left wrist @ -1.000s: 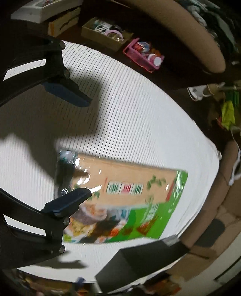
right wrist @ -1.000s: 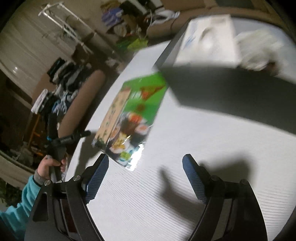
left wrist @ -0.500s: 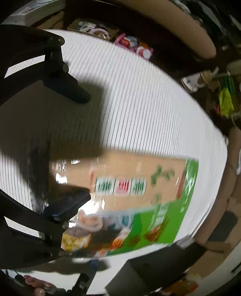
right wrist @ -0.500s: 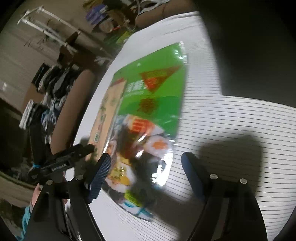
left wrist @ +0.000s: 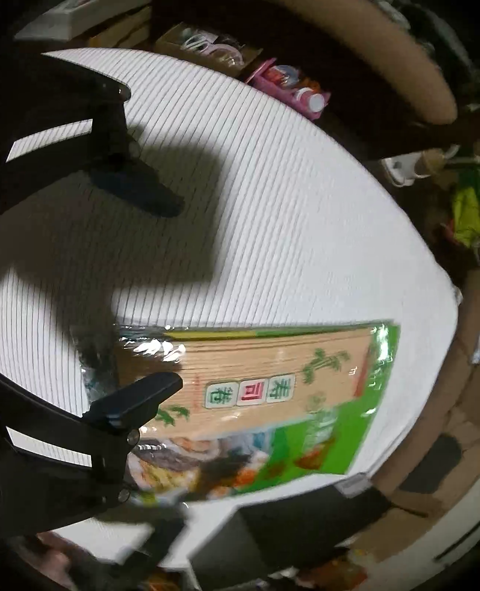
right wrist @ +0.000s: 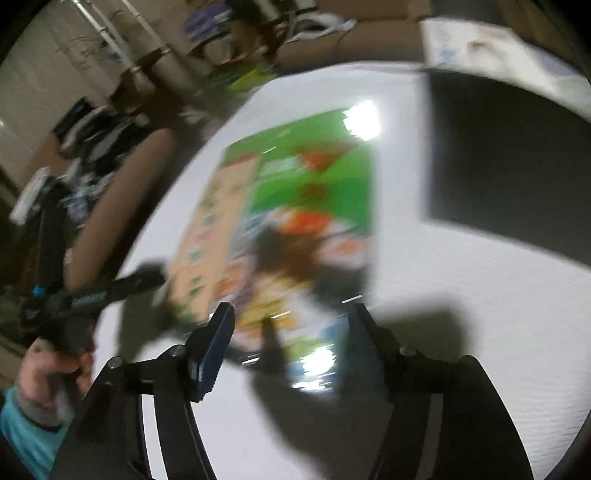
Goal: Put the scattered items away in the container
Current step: 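Grasp the green seaweed package end with the left tool while right tool grips it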
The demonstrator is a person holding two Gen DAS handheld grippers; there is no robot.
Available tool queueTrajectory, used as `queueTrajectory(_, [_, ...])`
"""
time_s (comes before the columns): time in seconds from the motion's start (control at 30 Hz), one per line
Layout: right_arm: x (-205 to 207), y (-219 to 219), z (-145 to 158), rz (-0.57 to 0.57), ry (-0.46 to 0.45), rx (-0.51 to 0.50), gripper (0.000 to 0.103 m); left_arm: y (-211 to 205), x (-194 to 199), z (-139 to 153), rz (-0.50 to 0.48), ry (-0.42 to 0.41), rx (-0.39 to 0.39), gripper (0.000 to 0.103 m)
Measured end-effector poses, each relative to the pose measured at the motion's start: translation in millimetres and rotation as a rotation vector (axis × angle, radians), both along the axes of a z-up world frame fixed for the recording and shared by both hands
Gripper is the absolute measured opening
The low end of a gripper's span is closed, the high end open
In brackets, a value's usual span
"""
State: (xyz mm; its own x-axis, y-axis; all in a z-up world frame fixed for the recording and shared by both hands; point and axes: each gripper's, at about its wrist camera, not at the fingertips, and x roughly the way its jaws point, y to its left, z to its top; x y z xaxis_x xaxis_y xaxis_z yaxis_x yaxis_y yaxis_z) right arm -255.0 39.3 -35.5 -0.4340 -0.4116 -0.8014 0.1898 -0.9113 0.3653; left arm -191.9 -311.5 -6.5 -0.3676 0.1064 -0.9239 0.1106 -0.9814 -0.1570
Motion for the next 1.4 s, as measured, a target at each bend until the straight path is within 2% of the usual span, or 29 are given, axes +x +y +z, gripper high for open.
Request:
queueTrajectory(0.07, [-9.4,-3.2,-16.3,0.012,-0.05,-0.009,0.067,18.8,1.3,-1.6,-0.044,0.007,-0.016,0.085])
queueTrajectory(0.17, [-7.7,-20.6,-18.4,0.058,-0.019,0.022,0.071,42.1,-0.5,0.5,-0.085,0.003,0.078,0.085])
queueTrajectory(0.3, [-7.3,-31.0,-21.8,0.087,-0.017,0.005,0.071,44.3,-0.5,2.0,-0.054,0.014,0.185,0.083])
queueTrajectory(0.37, [-7.6,-24.6,-23.7,0.084,-0.029,-0.046,0.071,39.6,1.5,3.2,-0.043,0.024,0.178,0.068])
queueTrajectory(0.43, [-6.3,-23.5,-24.3,0.091,-0.033,-0.057,0.069,34.2,4.5,3.9,-0.03,0.028,0.138,0.032])
queueTrajectory(0.5, [-3.7,-25.7,-22.1,0.103,-0.023,-0.035,0.068,31.0,1.5,4.1,-0.016,0.022,0.141,0.029])
queueTrajectory(0.57, [-3.3,-29.2,-20.3,0.107,-0.013,-0.008,0.067,28.1,1.8,4.1,-0.008,0.012,0.138,0.028])
queueTrajectory(0.63, [-1.9,-31.5,-20.2,0.115,-0.019,-0.03,0.058,31.1,0.4,4.7,-0.005,0.01,0.121,0.028])
queueTrajectory(0.73, [-1.9,-34.3,-19.8,0.117,-0.025,-0.048,0.054,30.1,2.3,4.1,0.002,0.012,0.127,0.028])
queueTrajectory(0.93, [2.3,-30.9,-19.0,0.135,-0.041,-0.152,0.049,28.1,6.9,2.3,-0.009,0.006,0.142,0.028])
queueTrajectory(1.03, [-8.4,-28.7,-32.2,0.127,-0.131,-0.238,0.052,28.3,8.5,0.7,-0.019,0.009,0.161,0.028])
queueTrajectory(1.07, [-12.8,-29.2,-30.2,0.113,-0.124,-0.231,0.055,29.4,8.8,0.5,-0.023,0.008,0.167,0.028])
queueTrajectory(1.1, [-17.6,-34.0,-27.4,0.112,-0.121,-0.212,0.063,31.8,9.0,0.6,-0.029,0.007,0.166,0.028])
queueTrajectory(1.13, [-20.5,-40.7,-24.7,0.118,-0.114,-0.178,0.064,34.7,9.3,1.1,-0.033,0.006,0.155,0.028])
queueTrajectory(1.17, [-21.3,-52.3,-21.9,0.139,-0.091,-0.108,0.062,36.5,9.4,1.5,-0.035,0.005,0.151,0.028])
queueTrajectory(1.2, [-20.8,-60.2,-21.4,0.165,-0.081,-0.079,0.039,38.1,8.7,1.8,-0.034,0.003,0.15,0.028])
queueTrajectory(1.23, [-19.8,-65.0,-22.8,0.187,-0.087,-0.099,0.017,38.3,8.1,1.7,-0.032,0.003,0.156,0.028])
queueTrajectory(1.27, [-18.4,-65.8,-23.9,0.192,-0.097,-0.143,0.014,37.6,7.9,1.4,-0.03,0.005,0.167,0.028])
queueTrajectory(1.33, [-13.0,-63.1,-19.0,0.174,-0.043,-0.146,0.014,35.0,7.7,0.3,-0.027,0.008,0.196,0.028])
queueTrajectory(1.4, [-12.1,-56.5,-21.4,0.147,-0.036,-0.179,0.014,35.0,7.2,0.2,-0.028,0.008,0.194,0.028])
